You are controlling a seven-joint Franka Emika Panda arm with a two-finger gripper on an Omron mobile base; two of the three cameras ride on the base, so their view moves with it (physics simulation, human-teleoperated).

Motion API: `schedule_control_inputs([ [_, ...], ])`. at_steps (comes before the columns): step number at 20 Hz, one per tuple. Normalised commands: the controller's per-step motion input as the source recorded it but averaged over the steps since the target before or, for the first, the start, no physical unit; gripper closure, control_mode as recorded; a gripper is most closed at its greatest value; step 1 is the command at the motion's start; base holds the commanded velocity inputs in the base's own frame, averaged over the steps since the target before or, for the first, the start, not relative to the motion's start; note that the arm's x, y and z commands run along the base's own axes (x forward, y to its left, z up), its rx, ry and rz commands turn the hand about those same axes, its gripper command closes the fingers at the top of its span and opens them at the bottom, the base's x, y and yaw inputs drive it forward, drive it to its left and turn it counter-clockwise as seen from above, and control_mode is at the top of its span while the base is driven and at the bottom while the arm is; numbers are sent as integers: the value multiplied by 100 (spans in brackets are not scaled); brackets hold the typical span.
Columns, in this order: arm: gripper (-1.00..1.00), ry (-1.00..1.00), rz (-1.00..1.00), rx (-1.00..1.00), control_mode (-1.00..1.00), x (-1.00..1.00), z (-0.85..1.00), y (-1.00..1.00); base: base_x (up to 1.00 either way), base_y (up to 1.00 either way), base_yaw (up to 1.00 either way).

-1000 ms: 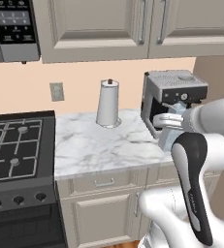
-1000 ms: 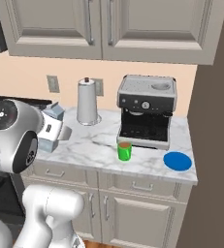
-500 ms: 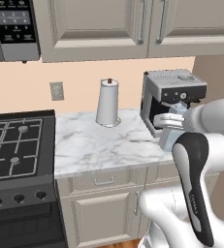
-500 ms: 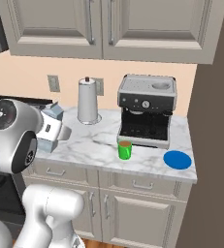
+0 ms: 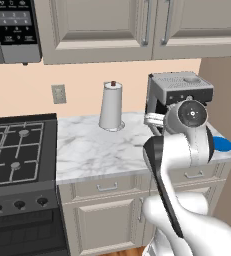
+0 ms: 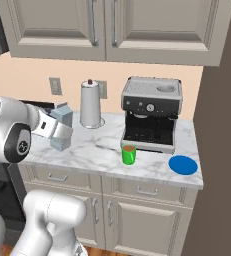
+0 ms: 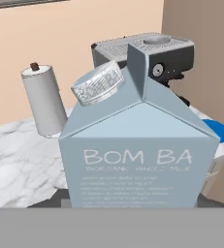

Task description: Take a sugar cube from the saucer and place it inside the coffee. Then, grab milk from the fridge and place it next to the coffee on the counter to sweeten the coffee.

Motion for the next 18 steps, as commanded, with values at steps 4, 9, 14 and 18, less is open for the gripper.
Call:
schedule_control_inputs([
  [4, 100, 5, -43, -12, -100, 52, -50, 19, 0, 0, 0],
  [9, 100, 0, -34, -2, -100, 53, -17, 2, 0, 0, 0],
  [14, 100, 13, -21, 0, -100, 48, -7, 0, 0, 0, 0],
  [18, 100, 17, -20, 0, -100, 33, -46, 0, 0, 0, 0],
])
